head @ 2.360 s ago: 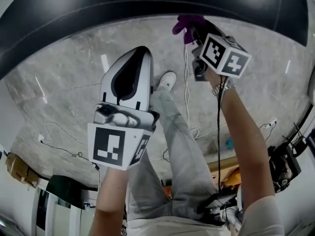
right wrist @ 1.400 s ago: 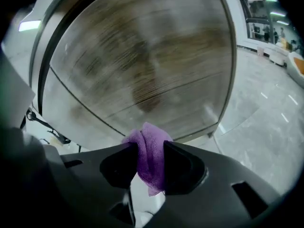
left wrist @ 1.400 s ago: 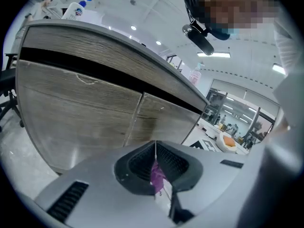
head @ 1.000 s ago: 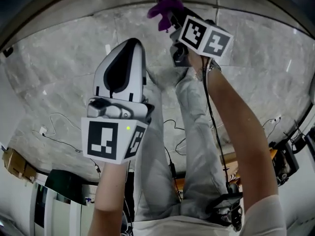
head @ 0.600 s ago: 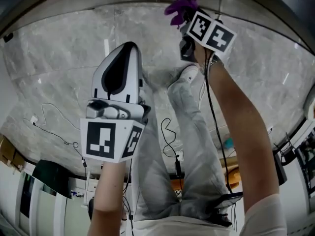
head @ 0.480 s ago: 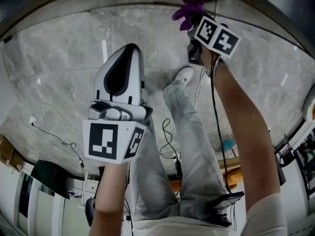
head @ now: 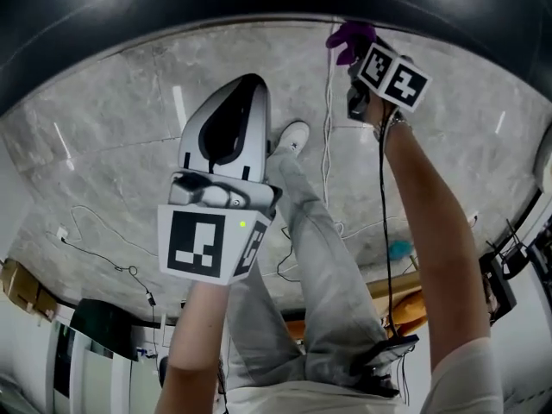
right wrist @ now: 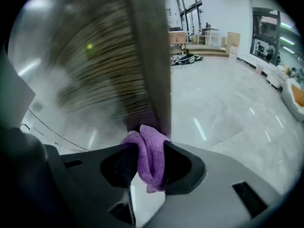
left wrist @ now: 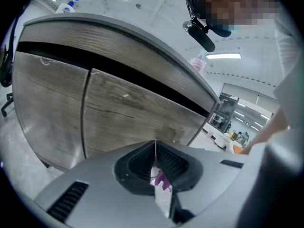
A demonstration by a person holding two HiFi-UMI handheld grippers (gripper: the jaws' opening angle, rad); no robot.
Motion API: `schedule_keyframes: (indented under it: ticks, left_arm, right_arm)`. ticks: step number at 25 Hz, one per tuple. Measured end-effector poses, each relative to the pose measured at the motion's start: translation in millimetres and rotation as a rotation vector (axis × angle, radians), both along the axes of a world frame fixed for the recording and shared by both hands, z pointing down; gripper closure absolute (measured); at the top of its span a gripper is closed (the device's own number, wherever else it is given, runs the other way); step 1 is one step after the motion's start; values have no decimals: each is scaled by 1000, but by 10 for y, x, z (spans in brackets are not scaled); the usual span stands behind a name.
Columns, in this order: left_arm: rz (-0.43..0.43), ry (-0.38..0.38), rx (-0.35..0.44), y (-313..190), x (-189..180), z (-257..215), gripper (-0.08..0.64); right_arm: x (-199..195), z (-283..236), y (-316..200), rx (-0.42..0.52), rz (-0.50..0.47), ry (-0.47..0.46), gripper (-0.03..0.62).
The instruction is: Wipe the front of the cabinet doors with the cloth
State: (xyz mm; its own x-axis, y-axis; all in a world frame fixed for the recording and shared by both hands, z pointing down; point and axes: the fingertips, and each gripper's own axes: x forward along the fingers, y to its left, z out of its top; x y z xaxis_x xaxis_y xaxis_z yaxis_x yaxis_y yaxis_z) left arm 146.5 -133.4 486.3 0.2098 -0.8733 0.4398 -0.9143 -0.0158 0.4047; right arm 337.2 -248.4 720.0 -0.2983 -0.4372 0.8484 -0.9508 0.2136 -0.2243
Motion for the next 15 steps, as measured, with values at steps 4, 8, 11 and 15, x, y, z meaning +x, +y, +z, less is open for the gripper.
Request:
schedule_keyframes:
  ticks: [4, 8, 11, 15]
  left_arm:
    - [45, 4, -7, -83, 287, -29, 543]
    - [97, 13, -10, -53, 458, -25, 543]
    - [138, 22, -9, 10, 464, -13, 543]
    - [184, 27, -19, 171, 280, 28, 543]
  right_arm:
    - [503, -118, -111, 28, 102, 14, 457]
    - [942, -190, -29, 47, 220, 24, 457]
    - [1045, -164, 195, 38, 216, 51, 457]
    - [866, -47, 639, 9, 211, 71, 457]
